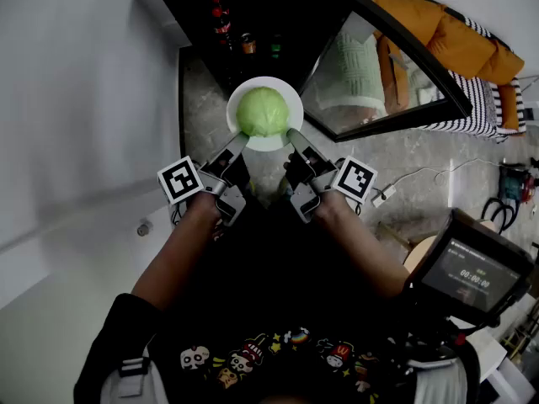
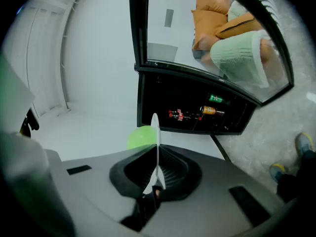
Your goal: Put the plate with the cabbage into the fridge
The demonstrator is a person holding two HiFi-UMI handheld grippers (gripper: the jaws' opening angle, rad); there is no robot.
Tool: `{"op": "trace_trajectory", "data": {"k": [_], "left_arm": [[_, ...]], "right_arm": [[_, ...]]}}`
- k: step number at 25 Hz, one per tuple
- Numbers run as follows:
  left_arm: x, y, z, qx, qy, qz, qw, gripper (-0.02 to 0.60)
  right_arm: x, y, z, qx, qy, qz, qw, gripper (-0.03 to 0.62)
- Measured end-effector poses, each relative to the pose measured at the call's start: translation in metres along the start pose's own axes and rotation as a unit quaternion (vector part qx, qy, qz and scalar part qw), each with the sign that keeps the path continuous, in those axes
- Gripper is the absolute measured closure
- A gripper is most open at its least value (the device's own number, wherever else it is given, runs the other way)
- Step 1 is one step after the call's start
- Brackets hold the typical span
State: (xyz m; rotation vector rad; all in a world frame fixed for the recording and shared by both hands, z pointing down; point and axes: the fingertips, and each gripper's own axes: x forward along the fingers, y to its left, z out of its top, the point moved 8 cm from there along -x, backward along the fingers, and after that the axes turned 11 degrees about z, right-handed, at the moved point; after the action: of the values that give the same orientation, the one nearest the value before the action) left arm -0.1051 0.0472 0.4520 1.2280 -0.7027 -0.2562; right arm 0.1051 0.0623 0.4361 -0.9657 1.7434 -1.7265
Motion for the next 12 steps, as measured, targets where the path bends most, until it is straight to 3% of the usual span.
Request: {"op": "trace_trajectory", "data": {"k": [12], "left_arm": [[0.0000,-0.0001,-0.0004,0.001,-0.001,0.001,1.0000,0.569]], "right_arm": [[0.0000,-0.0002,0.0012,-0.012,0.007,-0.007,1.000,0.577]]}}
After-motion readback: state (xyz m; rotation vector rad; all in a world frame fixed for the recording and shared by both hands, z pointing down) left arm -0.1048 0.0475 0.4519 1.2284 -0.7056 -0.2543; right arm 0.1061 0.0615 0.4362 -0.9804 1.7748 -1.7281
